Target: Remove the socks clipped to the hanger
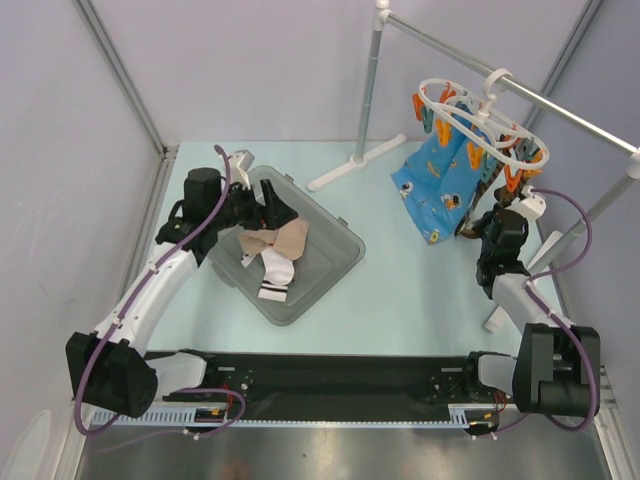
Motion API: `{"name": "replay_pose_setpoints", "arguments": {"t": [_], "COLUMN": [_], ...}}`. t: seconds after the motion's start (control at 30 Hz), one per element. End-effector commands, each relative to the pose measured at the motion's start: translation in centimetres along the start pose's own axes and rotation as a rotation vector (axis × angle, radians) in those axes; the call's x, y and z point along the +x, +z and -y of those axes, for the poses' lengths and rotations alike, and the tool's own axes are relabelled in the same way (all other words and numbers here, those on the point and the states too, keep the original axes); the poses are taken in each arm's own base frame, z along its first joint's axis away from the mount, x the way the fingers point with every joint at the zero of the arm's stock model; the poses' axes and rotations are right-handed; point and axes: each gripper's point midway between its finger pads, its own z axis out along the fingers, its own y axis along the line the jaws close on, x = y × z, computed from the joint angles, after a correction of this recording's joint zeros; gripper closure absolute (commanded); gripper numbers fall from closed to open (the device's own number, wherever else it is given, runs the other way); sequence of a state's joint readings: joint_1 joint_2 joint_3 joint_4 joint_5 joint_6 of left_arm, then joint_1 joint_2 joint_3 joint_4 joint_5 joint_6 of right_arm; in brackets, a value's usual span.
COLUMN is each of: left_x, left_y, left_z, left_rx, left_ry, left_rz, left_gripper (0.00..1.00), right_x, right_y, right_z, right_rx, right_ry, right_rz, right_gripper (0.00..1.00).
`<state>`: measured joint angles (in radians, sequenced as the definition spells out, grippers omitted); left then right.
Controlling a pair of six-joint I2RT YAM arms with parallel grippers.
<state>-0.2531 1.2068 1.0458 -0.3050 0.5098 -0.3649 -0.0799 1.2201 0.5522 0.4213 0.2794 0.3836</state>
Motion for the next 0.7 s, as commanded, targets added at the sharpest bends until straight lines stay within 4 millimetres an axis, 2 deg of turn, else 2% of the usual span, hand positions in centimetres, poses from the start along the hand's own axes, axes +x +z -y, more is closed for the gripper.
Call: {"name": "replay_pose_setpoints", "arguments": {"t": [0.0, 0.03, 0.1, 0.17, 0.23, 0.27, 0.33, 0.53, 0.67], "left_x": [-0.9, -0.6, -0.4, 0.0, 0.4, 0.4, 0.7, 1.7, 1.6], "left_y": [-0.5, -0.4, -0.2, 0.0, 0.2, 0.3, 0.4, 1.1, 1.5], "left_z": [2.0, 2.6, 3.3, 4.5, 5.8, 6.3, 7.6, 11.7, 14.4], "left_rx": [0.07, 0.084, 0.099, 0.12, 0.148, 0.157, 0.185, 0.299, 0.377], "left_ry": [0.019, 0.023, 0.033, 0.051, 0.07, 0.077, 0.095, 0.14, 0.173], "left_rz": [0.04, 0.034, 0.027, 0.015, 0.004, 0.002, -0.003, -0.013, 0.002], "left_gripper": [0.11, 0.12, 0.12, 0.12, 0.13, 0.13, 0.13, 0.16, 0.16], "right_x": [-2.2, -3.1, -3.1, -4.2, -4.2, -4.6, -4.1, -4.9, -5.2], "right_y": [-1.1, -2.0, -3.2, -4.8, -6.0, -7.1, -8.5, -13.2, -16.1], "right_z": [-0.8, -1.5, -1.4, -2.4, -2.4, -3.4, -3.4, -6.8, -9.8], "right_rx": [-0.026, -0.043, -0.021, -0.045, -0.044, -0.083, -0.089, -0.286, -0.434], "right_ry": [0.019, 0.031, 0.029, 0.041, 0.049, 0.055, 0.053, 0.055, 0.031], "right_rz": [0.055, 0.071, 0.046, 0.057, 0.026, 0.028, -0.024, -0.085, -0.142], "right_gripper": [1.0, 1.0, 1.0, 1.0, 1.0, 1.0, 1.0, 1.0, 1.0]}}
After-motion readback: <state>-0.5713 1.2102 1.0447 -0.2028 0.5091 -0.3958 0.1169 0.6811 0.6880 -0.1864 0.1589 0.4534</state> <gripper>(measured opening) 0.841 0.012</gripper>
